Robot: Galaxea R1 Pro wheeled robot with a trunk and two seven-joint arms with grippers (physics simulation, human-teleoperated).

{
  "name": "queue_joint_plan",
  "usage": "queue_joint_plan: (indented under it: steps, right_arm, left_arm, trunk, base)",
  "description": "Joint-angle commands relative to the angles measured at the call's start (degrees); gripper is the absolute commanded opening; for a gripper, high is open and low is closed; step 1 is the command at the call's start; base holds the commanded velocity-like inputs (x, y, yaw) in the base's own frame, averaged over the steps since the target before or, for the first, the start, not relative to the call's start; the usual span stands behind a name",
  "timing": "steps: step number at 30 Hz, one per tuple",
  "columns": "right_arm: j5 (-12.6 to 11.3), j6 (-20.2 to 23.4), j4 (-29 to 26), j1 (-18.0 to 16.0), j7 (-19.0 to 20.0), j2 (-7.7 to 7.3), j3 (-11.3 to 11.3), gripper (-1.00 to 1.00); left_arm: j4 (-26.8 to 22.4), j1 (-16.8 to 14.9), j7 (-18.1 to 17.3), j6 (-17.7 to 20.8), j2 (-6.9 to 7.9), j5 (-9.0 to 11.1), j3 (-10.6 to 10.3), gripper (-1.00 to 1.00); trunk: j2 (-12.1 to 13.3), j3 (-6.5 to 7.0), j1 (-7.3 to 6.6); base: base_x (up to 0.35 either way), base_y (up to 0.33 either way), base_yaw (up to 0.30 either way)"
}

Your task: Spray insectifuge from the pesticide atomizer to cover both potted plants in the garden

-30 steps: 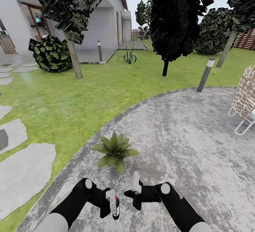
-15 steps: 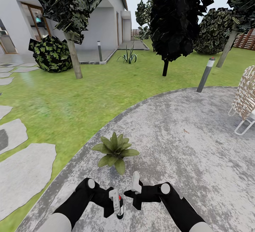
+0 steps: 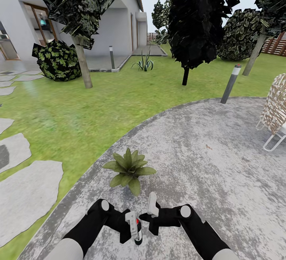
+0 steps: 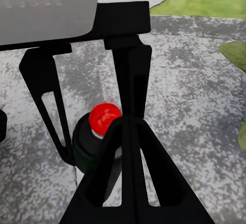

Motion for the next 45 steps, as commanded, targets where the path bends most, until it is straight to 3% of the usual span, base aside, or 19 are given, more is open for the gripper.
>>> queue_joint_plan:
  steps: [1, 20, 25, 35, 41, 45]
  right_arm:
    - [0.6, -0.5, 0.0, 0.0, 0.0, 0.02, -0.1, -1.00]
    - [0.6, -0.5, -0.1, 0.0, 0.0, 0.02, -0.1, -1.00]
    - [0.7, -0.5, -0.1, 0.0, 0.0, 0.02, -0.1, -1.00]
    - [0.7, -0.5, 0.0, 0.0, 0.0, -0.03, -0.1, -1.00]
    - [0.8, -0.5, 0.2, 0.0, 0.0, -0.14, -0.2, -1.00]
    - [0.8, -0.5, 0.2, 0.0, 0.0, -0.17, -0.2, -1.00]
  left_arm:
    - [-0.1, 0.0, -0.2, 0.2, -0.07, -0.2, 0.0, -1.00]
    - [0.1, -0.7, -0.3, 0.1, -0.05, -0.2, 0.2, -1.00]
    - [0.7, -0.6, -0.2, -0.1, 0.87, -0.8, 0.2, -1.00]
    - [0.8, -0.3, -0.3, -0.2, 10.93, -1.2, 0.1, -1.00]
    - [0.9, -0.2, -0.3, -0.4, 15.58, -1.1, 0.3, -1.00]
    - [0.9, 0.0, -0.3, -0.5, 17.40, -1.1, 0.3, -1.00]
  trunk:
    - [0.0, -0.05, -0.01]
    - [0.0, -0.05, -0.01]
    - [0.0, -0.05, -0.01]
    - [0.0, -0.05, -0.01]
    - [0.0, -0.05, -0.01]
    - [0.0, -0.05, -0.01]
  base:
    - [0.000, 0.000, 0.000]
    - [0.000, 0.000, 0.000]
    - [0.000, 0.000, 0.000]
    - [0.000, 0.000, 0.000]
    - [0.000, 0.000, 0.000]
    - [0.000, 0.000, 0.000]
